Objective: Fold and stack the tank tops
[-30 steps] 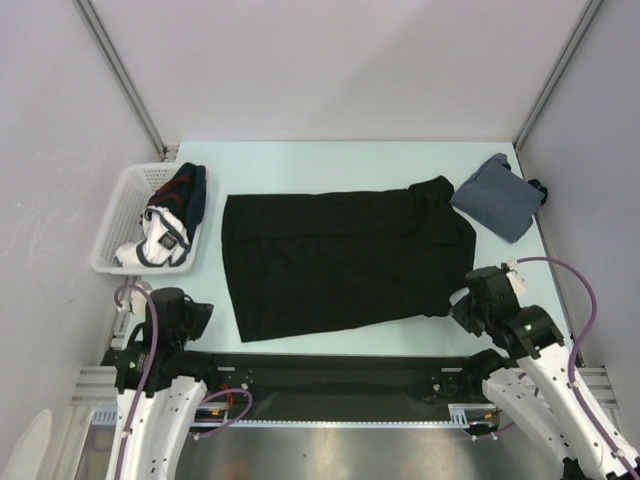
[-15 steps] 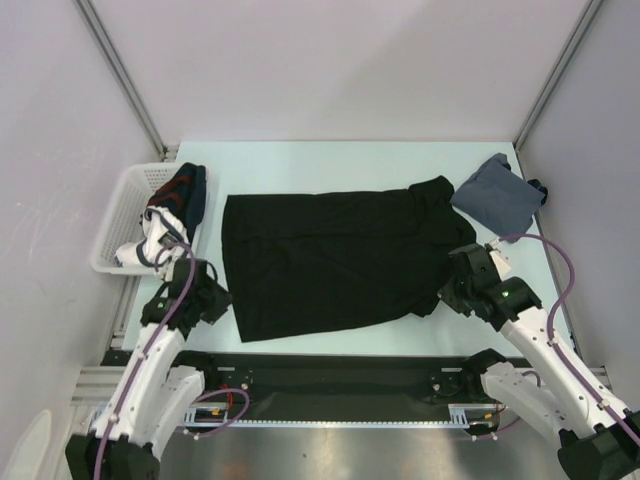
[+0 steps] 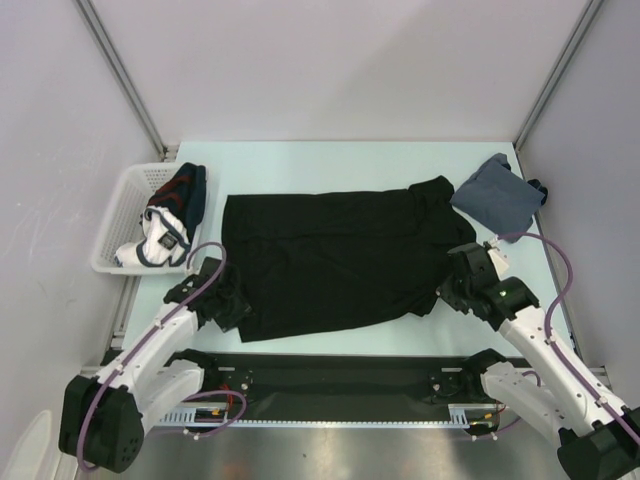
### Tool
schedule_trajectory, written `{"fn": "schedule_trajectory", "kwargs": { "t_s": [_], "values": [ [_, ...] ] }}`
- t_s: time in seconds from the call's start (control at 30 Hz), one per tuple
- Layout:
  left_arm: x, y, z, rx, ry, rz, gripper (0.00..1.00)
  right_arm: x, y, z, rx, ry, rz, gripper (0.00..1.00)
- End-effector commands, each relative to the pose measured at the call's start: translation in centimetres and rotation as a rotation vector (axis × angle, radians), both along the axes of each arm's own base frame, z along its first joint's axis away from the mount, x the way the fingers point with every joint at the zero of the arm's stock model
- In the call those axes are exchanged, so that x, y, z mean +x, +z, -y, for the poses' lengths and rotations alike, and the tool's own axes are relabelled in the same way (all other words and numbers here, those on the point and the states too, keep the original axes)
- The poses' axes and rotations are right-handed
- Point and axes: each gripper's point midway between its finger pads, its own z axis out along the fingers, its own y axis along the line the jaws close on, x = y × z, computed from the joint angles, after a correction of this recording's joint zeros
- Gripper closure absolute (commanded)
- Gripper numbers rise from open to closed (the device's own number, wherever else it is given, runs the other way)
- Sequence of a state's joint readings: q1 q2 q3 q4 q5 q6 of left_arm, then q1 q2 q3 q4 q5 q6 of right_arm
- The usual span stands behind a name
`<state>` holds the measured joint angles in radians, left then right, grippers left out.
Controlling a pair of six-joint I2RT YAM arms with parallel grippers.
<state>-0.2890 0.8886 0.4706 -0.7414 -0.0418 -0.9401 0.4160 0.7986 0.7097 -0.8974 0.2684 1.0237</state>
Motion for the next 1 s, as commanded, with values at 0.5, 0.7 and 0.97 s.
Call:
{"fn": "schedule_trajectory", "kwargs": {
  "t_s": [0.5,0.7,0.97],
  "values": [
    [-0.8,-2.5,1.7,0.023,-0.090,-0.051,1.00,0.4,0.0,0.6,-0.005,-0.023,0.030,0.99],
    [-0.9,-1.4,0.8,0.053,-0.065,-0.038,0.91,0.3,0.0,0.8,-0.008,-0.021,0.029,0.99],
    [-1.3,-1.2,1.1,0.032,-0.076,-0.039,0.87,0.3,-0.1,0.7,-0.004,-0.022,0.026,0.99]
  ]
}}
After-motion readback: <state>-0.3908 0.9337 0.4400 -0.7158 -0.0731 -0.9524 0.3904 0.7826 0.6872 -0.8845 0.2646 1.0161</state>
